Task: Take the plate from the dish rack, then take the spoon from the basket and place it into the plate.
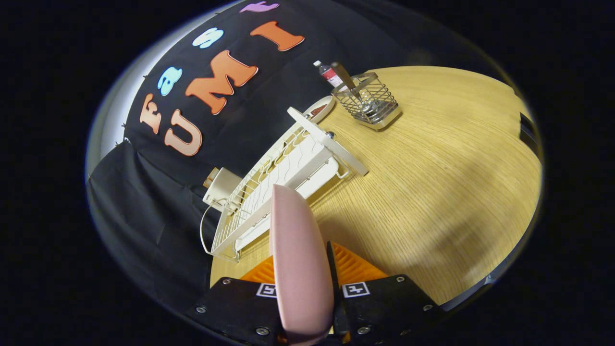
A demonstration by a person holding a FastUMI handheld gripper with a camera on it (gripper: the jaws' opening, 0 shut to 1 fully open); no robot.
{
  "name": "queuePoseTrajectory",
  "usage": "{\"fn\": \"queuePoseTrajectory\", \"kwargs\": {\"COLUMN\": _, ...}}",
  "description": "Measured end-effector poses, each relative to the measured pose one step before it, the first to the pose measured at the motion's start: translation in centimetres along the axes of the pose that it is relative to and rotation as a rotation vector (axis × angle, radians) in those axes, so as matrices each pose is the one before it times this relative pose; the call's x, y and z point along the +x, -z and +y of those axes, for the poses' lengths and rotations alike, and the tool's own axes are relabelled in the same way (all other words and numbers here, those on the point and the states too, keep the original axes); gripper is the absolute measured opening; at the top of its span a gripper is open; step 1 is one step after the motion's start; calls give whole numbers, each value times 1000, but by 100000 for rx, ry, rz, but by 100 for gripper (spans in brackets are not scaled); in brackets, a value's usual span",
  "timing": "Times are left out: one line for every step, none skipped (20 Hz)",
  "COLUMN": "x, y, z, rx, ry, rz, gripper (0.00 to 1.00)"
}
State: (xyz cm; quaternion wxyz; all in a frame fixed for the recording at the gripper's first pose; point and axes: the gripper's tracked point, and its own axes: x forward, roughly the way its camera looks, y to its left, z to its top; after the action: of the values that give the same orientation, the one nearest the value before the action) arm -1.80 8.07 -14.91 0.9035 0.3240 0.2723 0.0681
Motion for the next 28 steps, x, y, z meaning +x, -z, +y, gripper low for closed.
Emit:
{"fn": "queuePoseTrajectory", "kwargs": {"x": 149, "y": 437, "z": -13, "rx": 1610, "ry": -115, "rz": 1124, "gripper": 31}}
{"fn": "queuePoseTrajectory", "kwargs": {"x": 214, "y": 215, "z": -156, "rx": 1361, "ry": 329, "rz": 958, "gripper": 31}}
{"fn": "queuePoseTrajectory", "kwargs": {"x": -7, "y": 196, "z": -288, "rx": 918, "ry": 318, "rz": 492, "gripper": 31}}
{"fn": "queuePoseTrajectory", "kwargs": {"x": 51, "y": 6, "z": 30, "rx": 448, "ry": -51, "rz": 166, "gripper": 32}}
{"fn": "queuePoseTrajectory", "kwargs": {"x": -106, "y": 92, "z": 97, "rx": 42, "ry": 4, "rz": 94, "gripper": 32}}
{"fn": "queuePoseTrajectory", "kwargs": {"x": -342, "y": -61, "z": -335, "rx": -1104, "ry": 1294, "rz": -488, "gripper": 32}}
{"fn": "queuePoseTrajectory", "kwargs": {"x": 233, "y": -141, "z": -193, "rx": -1233, "ry": 892, "rz": -600, "gripper": 34}}
{"fn": "queuePoseTrajectory", "kwargs": {"x": -48, "y": -146, "z": -44, "rx": -843, "ry": 240, "rz": -293, "gripper": 36}}
{"fn": "queuePoseTrajectory", "kwargs": {"x": -141, "y": -80, "z": -17, "rx": -230, "ry": 26, "rz": -280, "gripper": 36}}
{"fn": "queuePoseTrajectory", "kwargs": {"x": -91, "y": -231, "z": -93, "rx": -218, "ry": 301, "rz": -491, "gripper": 36}}
{"fn": "queuePoseTrajectory", "kwargs": {"x": -64, "y": -121, "z": -260, "rx": -826, "ry": 841, "rz": -655, "gripper": 37}}
{"fn": "queuePoseTrajectory", "kwargs": {"x": -89, "y": -157, "z": -469, "rx": -1222, "ry": 1511, "rz": -622, "gripper": 37}}
{"fn": "queuePoseTrajectory", "kwargs": {"x": -56, "y": -161, "z": -550, "rx": -1482, "ry": 1979, "rz": -844, "gripper": 42}}
{"fn": "queuePoseTrajectory", "kwargs": {"x": -55, "y": -256, "z": -456, "rx": -1700, "ry": 1811, "rz": -941, "gripper": 46}}
{"fn": "queuePoseTrajectory", "kwargs": {"x": -261, "y": -341, "z": -193, "rx": -1453, "ry": 1175, "rz": -1045, "gripper": 53}}
{"fn": "queuePoseTrajectory", "kwargs": {"x": -225, "y": -446, "z": -32, "rx": -941, "ry": -81, "rz": -1024, "gripper": 56}}
{"fn": "queuePoseTrajectory", "kwargs": {"x": -343, "y": -248, "z": 113, "rx": -1097, "ry": -69, "rz": -898, "gripper": 60}}
{"fn": "queuePoseTrajectory", "kwargs": {"x": -116, "y": -393, "z": -82, "rx": -2015, "ry": 818, "rz": -1316, "gripper": 61}}
{"fn": "queuePoseTrajectory", "kwargs": {"x": -93, "y": -305, "z": -348, "rx": -2561, "ry": 1558, "rz": -1486, "gripper": 65}}
{"fn": "queuePoseTrajectory", "kwargs": {"x": -3, "y": -444, "z": -257, "rx": -2495, "ry": 1417, "rz": -1463, "gripper": 68}}
{"fn": "queuePoseTrajectory", "kwargs": {"x": -229, "y": -482, "z": -240, "rx": -1820, "ry": 994, "rz": -1384, "gripper": 73}}
{"fn": "queuePoseTrajectory", "kwargs": {"x": -65, "y": -551, "z": -102, "rx": -1441, "ry": 554, "rz": -1252, "gripper": 74}}
{"fn": "queuePoseTrajectory", "kwargs": {"x": -155, "y": -520, "z": -36, "rx": -1444, "ry": 247, "rz": -1270, "gripper": 79}}
{"fn": "queuePoseTrajectory", "kwargs": {"x": -60, "y": -510, "z": -169, "rx": -1719, "ry": 578, "rz": -1200, "gripper": 81}}
{"fn": "queuePoseTrajectory", "kwargs": {"x": -41, "y": -442, "z": -197, "rx": -1823, "ry": 955, "rz": -1158, "gripper": 88}}
{"fn": "queuePoseTrajectory", "kwargs": {"x": 146, "y": -473, "z": -232, "rx": -2187, "ry": 1123, "rz": -1158, "gripper": 91}}
{"fn": "queuePoseTrajectory", "kwargs": {"x": -44, "y": -441, "z": -172, "rx": -2134, "ry": 694, "rz": -1131, "gripper": 97}}
{"fn": "queuePoseTrajectory", "kwargs": {"x": 81, "y": -509, "z": -84, "rx": -2011, "ry": 138, "rz": -905, "gripper": 97}}
